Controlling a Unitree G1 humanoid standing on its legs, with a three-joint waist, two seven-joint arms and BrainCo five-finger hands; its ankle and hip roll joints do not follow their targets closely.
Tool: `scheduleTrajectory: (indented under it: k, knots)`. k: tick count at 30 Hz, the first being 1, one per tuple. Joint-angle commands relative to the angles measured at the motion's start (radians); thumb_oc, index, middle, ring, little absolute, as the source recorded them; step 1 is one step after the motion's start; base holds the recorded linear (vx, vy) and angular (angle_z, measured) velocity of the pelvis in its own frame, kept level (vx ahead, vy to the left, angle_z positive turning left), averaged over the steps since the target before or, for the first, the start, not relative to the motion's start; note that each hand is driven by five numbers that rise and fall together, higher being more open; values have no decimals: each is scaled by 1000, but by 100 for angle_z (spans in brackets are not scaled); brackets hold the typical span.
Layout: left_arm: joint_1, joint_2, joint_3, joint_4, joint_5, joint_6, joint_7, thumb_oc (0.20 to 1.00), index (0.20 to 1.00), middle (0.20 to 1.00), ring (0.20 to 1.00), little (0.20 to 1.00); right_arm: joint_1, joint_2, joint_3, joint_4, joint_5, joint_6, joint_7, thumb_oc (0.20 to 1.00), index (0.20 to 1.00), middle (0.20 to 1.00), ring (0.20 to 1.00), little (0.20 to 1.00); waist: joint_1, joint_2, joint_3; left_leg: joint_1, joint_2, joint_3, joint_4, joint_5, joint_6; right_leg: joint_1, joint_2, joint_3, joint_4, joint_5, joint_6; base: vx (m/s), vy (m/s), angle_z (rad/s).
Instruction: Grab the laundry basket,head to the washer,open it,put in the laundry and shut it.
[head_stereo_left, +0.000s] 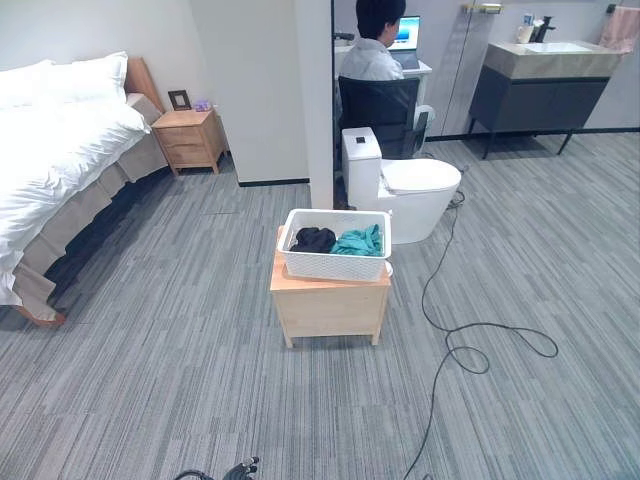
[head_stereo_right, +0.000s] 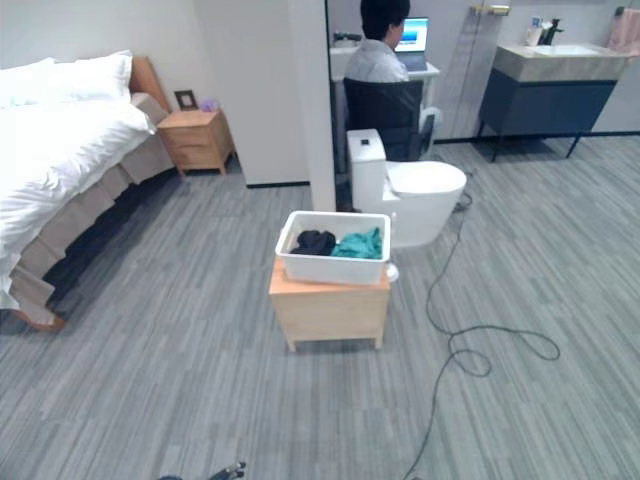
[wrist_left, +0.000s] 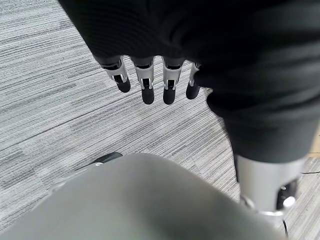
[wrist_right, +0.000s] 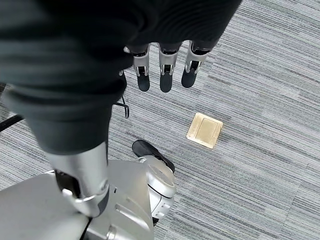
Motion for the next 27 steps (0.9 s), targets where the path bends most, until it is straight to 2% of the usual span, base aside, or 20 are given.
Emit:
scheduleTrajectory:
  k: [1,27]
  knots:
    - [-40,17,8,21,-10,-33,7,1000,1000,1000,1000,1000,-15,38,34,14,31,-22,16,1000,1000,1000,1000,1000,7,-52,0,4,57,-25,-82,33,-78,72,-98,69,-172,92,123,0,0,0]
    - [-47,17,17,47,-8,-26,10,1000,1000,1000,1000,1000,-9,36,31,11,32,-20,22,1000,1000,1000,1000,1000,-1,-56,-3,12,55,-12,-82,24,-75,72,-100,84,-172,95,126,1,1,-3]
